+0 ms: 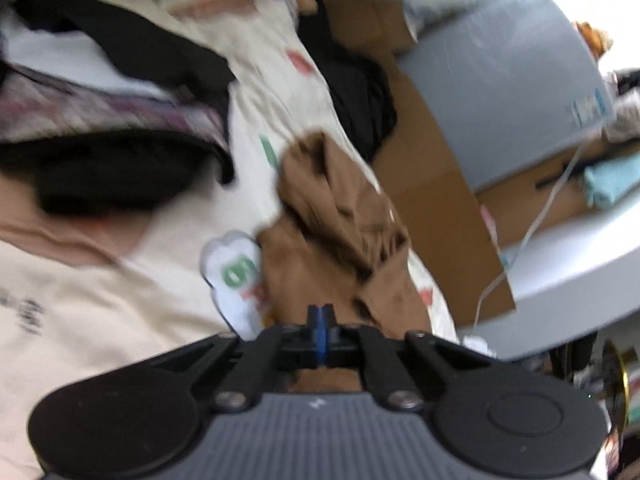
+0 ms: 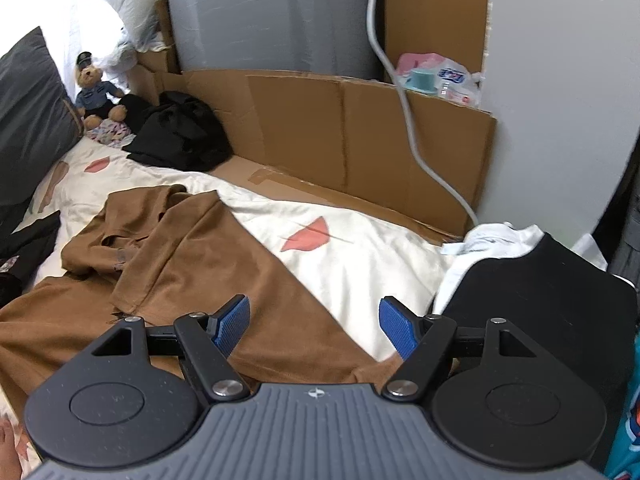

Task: Fold clothes

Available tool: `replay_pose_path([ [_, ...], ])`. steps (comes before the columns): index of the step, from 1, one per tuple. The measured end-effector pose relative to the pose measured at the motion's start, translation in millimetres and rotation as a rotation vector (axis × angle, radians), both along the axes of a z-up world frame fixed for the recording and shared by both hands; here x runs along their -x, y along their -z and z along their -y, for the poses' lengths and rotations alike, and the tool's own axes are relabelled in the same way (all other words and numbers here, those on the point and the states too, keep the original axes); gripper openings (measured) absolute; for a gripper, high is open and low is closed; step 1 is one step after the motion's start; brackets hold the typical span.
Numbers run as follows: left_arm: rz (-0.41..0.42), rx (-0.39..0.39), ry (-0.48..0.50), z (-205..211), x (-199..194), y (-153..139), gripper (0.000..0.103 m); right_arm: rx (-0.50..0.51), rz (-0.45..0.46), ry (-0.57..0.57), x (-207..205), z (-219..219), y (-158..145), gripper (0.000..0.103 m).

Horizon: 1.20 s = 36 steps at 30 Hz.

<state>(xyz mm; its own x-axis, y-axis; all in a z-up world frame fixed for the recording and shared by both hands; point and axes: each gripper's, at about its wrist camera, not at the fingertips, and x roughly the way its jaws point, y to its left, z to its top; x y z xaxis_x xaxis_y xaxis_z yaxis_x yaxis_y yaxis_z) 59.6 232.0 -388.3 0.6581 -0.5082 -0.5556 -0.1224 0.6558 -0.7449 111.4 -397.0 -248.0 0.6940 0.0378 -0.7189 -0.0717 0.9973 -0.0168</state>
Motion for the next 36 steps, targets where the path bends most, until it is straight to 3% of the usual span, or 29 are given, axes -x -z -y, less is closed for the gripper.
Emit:
replay_pose_path([
  [2, -0.01, 0.002, -0.034, -18, 2, 0, 0.0, 0.003, -0.007, -0.021, -3, -7, 2, 0.076],
  [7, -0.075, -0.015, 0.037, -3, -10, 22, 0.002, 0.0, -0.022, -0.053, -11, -23, 6, 0.076],
  [12, -0.134, 0.033, 0.113, 25, -26, 50, 0.015, 0.01, -0.03, -0.085, -9, -33, 4, 0.076],
  [18, -0.184, 0.079, 0.119, 38, -32, 72, 0.038, 0.019, -0.04, -0.079, -6, -31, 3, 0.076],
  [20, -0.21, 0.092, 0.111, 41, -32, 79, 0.041, 0.017, -0.04, -0.079, -5, -30, 2, 0.076],
  [26, -0.317, 0.134, 0.045, 54, -28, 109, 0.042, 0.013, -0.036, -0.085, -2, -27, 3, 0.076],
  [32, -0.334, 0.225, -0.004, 68, -31, 132, 0.042, -0.017, -0.045, -0.063, 2, -18, 8, 0.076],
  [34, -0.342, 0.209, -0.014, 73, -34, 136, 0.041, -0.026, -0.047, -0.059, 2, -18, 10, 0.076],
  [35, -0.345, 0.196, -0.022, 75, -35, 138, 0.034, -0.032, -0.047, -0.056, 3, -17, 11, 0.076],
  [36, -0.344, 0.187, -0.031, 77, -36, 138, 0.018, -0.044, -0.044, -0.053, 4, -17, 11, 0.076],
])
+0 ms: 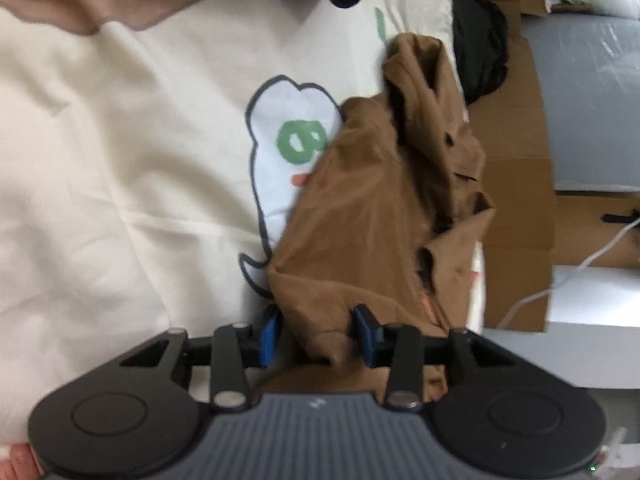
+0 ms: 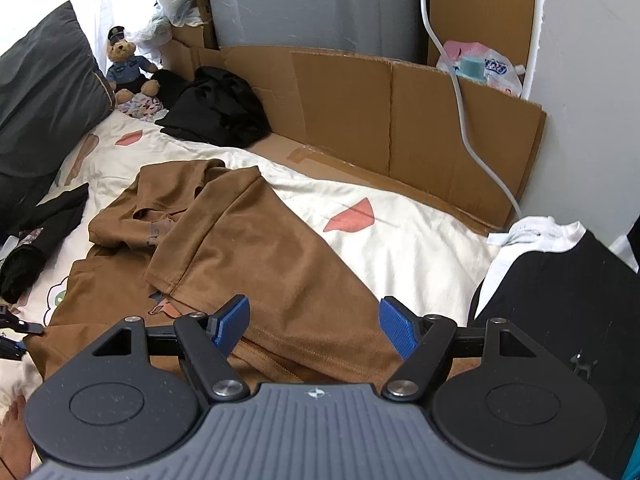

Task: Fold clothes

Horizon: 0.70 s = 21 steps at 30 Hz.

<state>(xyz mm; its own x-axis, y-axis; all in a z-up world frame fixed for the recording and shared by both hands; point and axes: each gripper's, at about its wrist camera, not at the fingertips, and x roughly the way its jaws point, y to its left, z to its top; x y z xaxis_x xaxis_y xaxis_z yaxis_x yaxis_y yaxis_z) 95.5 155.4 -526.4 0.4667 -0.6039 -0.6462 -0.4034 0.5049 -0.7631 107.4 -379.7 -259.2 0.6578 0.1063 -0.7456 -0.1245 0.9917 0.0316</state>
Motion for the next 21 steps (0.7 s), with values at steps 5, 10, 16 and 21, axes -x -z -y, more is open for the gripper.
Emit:
replay_pose_path([
  [5, 0.047, -0.031, -0.011, 6, -3, -8, 0.008, -0.045, 0.019, 0.0, 0, -2, -3, 0.076],
  [10, 0.133, -0.057, 0.005, -2, 1, -42, 0.007, -0.061, 0.016, -0.005, -1, -2, 1, 0.076],
  [16, 0.247, -0.128, -0.021, -23, 7, -102, 0.007, -0.067, 0.006, 0.006, -3, 0, 5, 0.076],
  [21, 0.37, -0.125, -0.058, -38, 2, -158, 0.006, -0.093, 0.002, 0.016, -6, -3, 3, 0.076],
])
